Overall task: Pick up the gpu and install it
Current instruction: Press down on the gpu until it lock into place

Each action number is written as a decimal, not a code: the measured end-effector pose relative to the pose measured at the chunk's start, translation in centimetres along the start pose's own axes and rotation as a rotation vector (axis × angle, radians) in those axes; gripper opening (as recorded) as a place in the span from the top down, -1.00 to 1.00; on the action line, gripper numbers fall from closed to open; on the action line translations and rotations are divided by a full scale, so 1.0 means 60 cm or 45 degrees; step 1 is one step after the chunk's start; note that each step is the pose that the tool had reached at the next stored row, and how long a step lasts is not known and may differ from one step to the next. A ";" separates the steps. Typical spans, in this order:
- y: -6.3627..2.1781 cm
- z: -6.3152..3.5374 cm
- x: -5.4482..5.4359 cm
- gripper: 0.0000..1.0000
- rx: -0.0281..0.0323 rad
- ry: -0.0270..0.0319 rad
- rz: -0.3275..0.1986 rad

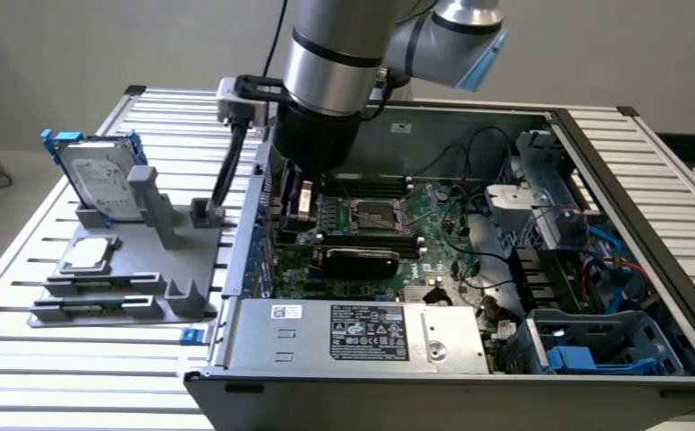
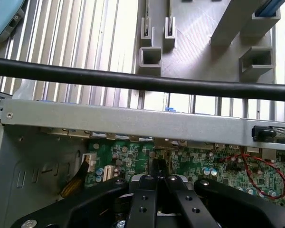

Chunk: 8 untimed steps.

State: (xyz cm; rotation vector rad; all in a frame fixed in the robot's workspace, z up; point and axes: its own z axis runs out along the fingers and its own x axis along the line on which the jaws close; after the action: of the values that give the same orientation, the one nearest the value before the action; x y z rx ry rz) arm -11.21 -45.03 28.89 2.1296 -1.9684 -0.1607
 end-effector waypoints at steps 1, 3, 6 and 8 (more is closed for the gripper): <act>0.000 0.000 0.000 0.79 -0.0036 0.0001 0.000; 0.001 0.000 0.000 0.79 -0.0080 0.0011 -0.001; 0.002 0.000 -0.001 0.79 -0.0114 0.0038 0.000; 0.002 0.001 -0.001 0.79 -0.0149 0.0036 0.000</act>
State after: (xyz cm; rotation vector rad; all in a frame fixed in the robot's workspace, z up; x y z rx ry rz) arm -11.36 -44.96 28.89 2.1212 -1.9612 -0.1687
